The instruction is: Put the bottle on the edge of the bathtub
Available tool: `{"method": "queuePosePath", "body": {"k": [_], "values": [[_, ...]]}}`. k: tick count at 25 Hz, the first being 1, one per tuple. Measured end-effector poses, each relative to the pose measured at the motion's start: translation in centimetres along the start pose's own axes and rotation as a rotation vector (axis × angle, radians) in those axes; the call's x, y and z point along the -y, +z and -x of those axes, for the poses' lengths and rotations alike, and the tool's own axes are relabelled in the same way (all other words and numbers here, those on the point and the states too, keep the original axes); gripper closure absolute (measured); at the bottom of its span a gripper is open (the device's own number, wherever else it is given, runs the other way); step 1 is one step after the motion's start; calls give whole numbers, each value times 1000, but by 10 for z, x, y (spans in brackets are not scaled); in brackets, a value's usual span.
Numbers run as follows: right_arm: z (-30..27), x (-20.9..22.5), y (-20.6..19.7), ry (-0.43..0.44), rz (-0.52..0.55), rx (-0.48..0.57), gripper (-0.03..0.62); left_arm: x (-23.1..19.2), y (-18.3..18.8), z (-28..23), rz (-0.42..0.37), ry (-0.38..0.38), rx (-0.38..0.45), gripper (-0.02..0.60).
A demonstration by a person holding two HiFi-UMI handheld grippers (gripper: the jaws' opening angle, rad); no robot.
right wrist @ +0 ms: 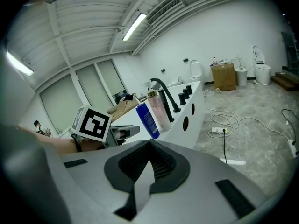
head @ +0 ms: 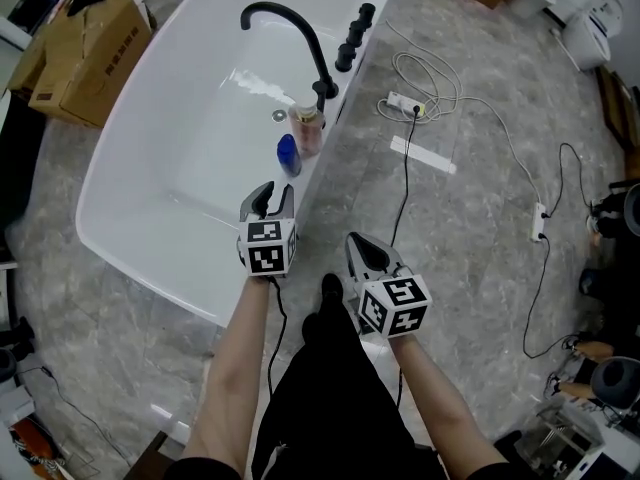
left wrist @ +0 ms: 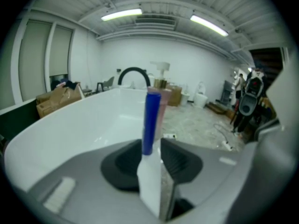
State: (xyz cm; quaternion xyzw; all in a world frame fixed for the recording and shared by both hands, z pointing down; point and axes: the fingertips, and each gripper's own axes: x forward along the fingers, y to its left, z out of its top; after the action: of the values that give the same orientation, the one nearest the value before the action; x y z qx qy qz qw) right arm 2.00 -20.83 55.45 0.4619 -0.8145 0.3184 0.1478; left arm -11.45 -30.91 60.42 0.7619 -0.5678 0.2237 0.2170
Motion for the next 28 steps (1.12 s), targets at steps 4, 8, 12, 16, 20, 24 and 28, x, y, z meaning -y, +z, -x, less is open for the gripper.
{"method": "queuePosePath", "body": {"k": [4, 8, 12, 16, 20, 24, 28], "values": [[10, -8, 4, -7, 17, 20, 589, 1, -3, 21, -4, -5, -2, 468], [20, -14, 5, -16, 37, 39, 589, 1, -9, 41, -1, -9, -1, 488], [34, -23, 5, -25, 51, 56, 589, 2, -14, 68, -5, -12, 5, 511], [45, -32, 6, -29, 65, 74, 589, 3, -16, 95, -7, -16, 25, 539], [57, -44, 9, -32, 82, 96, 590, 6, -16, 122, -12, -22, 44, 554], [72, -54, 9, -40, 91, 117, 589, 8, -18, 149, -16, -26, 63, 563], [84, -61, 7, -49, 105, 128, 591, 7, -18, 171, -9, -26, 85, 572]]}}
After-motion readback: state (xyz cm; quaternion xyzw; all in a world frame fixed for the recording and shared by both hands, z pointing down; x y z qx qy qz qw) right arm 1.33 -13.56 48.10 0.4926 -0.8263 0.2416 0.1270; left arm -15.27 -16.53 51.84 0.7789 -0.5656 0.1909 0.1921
